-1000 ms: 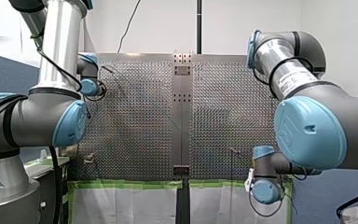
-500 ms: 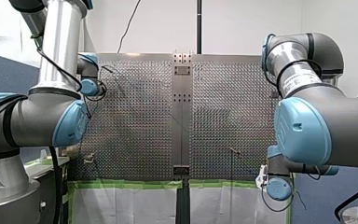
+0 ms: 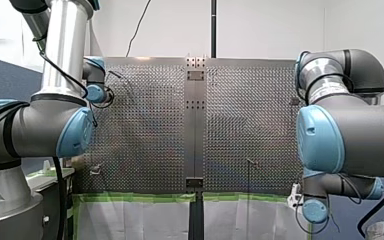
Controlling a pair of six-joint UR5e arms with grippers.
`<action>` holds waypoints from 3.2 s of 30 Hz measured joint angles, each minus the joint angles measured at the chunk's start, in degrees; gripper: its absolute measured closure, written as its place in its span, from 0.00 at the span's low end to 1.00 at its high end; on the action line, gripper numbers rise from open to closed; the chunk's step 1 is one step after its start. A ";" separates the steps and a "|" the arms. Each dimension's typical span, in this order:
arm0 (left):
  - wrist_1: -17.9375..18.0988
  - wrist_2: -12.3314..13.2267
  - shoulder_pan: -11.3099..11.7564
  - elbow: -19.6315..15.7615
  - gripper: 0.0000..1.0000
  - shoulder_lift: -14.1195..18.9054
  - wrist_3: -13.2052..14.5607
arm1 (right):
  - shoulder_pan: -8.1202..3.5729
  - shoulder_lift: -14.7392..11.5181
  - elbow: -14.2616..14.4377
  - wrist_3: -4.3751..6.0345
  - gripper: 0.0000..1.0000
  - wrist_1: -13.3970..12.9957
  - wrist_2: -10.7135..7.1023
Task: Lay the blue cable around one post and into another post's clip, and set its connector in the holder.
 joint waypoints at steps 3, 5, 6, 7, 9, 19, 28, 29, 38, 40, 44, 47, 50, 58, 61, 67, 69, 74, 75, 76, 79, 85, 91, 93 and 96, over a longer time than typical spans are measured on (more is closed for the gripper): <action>0.00 0.00 -0.09 0.00 0.10 0.00 0.00 | -0.23 0.44 -0.38 -0.26 1.00 -0.91 -1.85; 0.00 0.00 -0.17 0.00 0.10 -0.01 0.00 | -0.24 0.49 -0.72 -0.46 1.00 -1.36 -3.13; 0.00 0.00 -0.20 0.00 0.10 -0.01 0.00 | -0.24 0.45 -0.87 -0.59 1.00 -1.49 -3.69; 0.00 0.00 -0.23 -0.01 0.10 -0.01 0.00 | -0.24 0.38 -0.98 -0.73 1.00 -1.60 -4.26; -0.03 0.00 -0.30 -0.01 0.10 -0.01 0.00 | -0.22 -0.06 -1.17 -0.98 1.00 -1.86 -5.55; -0.09 -0.08 -0.64 0.00 0.10 0.00 0.00 | -0.06 -4.88 -1.31 -0.60 1.00 -3.25 -11.22; -1.33 -0.20 -1.17 0.00 0.10 0.00 0.00 | 0.74 -5.92 -1.32 -0.71 1.00 -4.66 -16.47; -1.61 -0.22 -1.29 0.00 0.10 0.00 0.00 | 0.84 -5.91 -1.32 -0.71 1.00 -4.77 -17.19; -2.85 -0.34 -1.87 0.00 0.10 0.00 0.00 | 1.41 -6.09 -1.32 -0.93 1.00 -4.95 -22.31; -2.93 -0.36 -2.08 0.00 0.10 0.00 0.00 | 1.45 -6.17 -1.31 -0.97 1.00 -4.95 -23.39; -3.03 -0.47 -2.42 0.00 0.10 0.00 0.00 | 1.61 -6.56 -1.27 -1.18 1.00 -4.71 -25.90; -3.06 -0.51 -2.52 -0.01 0.10 0.00 0.00 | 1.89 -7.83 -1.19 -1.68 1.00 -4.02 -27.74; -3.07 -0.52 -2.54 0.00 0.10 0.00 0.00 | 2.09 -8.92 -1.11 -2.13 1.00 -3.69 -29.62; -3.54 -0.72 -2.80 -0.01 0.10 0.00 0.06 | 2.23 -9.88 -0.82 -2.43 1.00 -3.76 -33.70; -4.66 -1.06 -3.05 -0.02 0.10 0.03 0.03 | 2.24 -9.92 -0.81 -2.38 1.00 -3.84 -33.83; -7.47 -3.30 -3.79 -0.08 0.07 0.20 0.29 | 2.26 -9.94 -0.79 -2.06 1.00 -3.88 -33.51; -8.60 -4.37 -3.98 -0.36 0.07 0.59 0.40 | 2.27 -9.94 -0.79 -1.98 1.00 -3.89 -33.49; -11.26 -5.82 -3.76 -1.96 0.05 2.79 -0.77 | 2.29 -9.94 -0.80 -1.90 1.00 -3.89 -33.48; -11.71 -5.86 -3.63 -2.28 0.05 3.29 -1.22 | 2.29 -9.94 -0.80 -1.90 1.00 -3.88 -33.47; -12.05 -5.84 -3.50 -2.58 0.05 3.73 -1.71 | 2.31 -9.94 -0.79 -1.89 1.00 -3.89 -33.47; -12.65 -5.12 -3.13 -3.52 0.05 4.58 -2.90 | 2.38 -9.95 -0.80 -1.89 1.00 -3.88 -33.47; -11.99 -2.13 -2.26 -5.71 0.05 5.17 -5.15 | 2.62 -9.95 -0.79 -1.89 1.00 -3.69 -33.47; -11.09 0.50 -1.01 -7.09 0.05 7.63 -7.04 | 2.93 -9.94 -0.80 -1.89 1.00 -3.58 -33.47; -11.04 1.37 -0.65 -7.35 0.05 8.87 -7.41 | 3.02 -9.95 -0.80 -1.89 1.00 -3.56 -33.47; -11.20 2.14 -0.27 -7.84 0.05 10.79 -8.16 | 3.15 -9.94 -0.79 -1.89 1.00 -3.55 -33.48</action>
